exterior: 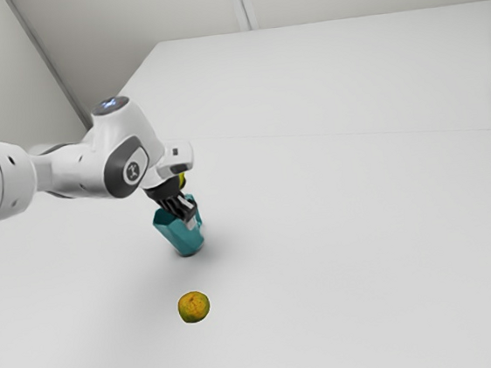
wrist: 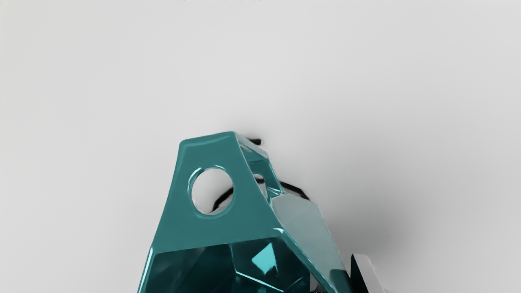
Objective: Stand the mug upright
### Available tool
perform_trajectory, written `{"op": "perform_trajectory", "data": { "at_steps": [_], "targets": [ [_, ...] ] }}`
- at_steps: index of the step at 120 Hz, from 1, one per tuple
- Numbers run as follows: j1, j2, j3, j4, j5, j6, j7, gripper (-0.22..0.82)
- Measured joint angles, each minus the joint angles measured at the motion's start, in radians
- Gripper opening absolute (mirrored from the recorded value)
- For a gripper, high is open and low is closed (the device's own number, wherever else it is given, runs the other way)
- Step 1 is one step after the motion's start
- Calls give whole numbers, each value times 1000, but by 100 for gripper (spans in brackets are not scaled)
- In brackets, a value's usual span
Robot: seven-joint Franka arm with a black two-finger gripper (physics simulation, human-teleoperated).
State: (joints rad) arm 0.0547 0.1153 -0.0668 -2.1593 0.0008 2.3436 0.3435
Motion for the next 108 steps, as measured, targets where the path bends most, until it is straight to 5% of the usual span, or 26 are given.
{"op": "perform_trajectory", "data": {
  "at_steps": [26,43,84,108],
  "targets": [
    [2,-10,-2,1,-15,14,-15,26],
    [4,-51,-6,11,-25,9,-19,43],
    [-14,-92,12,444,-115,-393,-28,57],
    [1,-141,14,515,-111,-572,-32,59]
  ]
}}
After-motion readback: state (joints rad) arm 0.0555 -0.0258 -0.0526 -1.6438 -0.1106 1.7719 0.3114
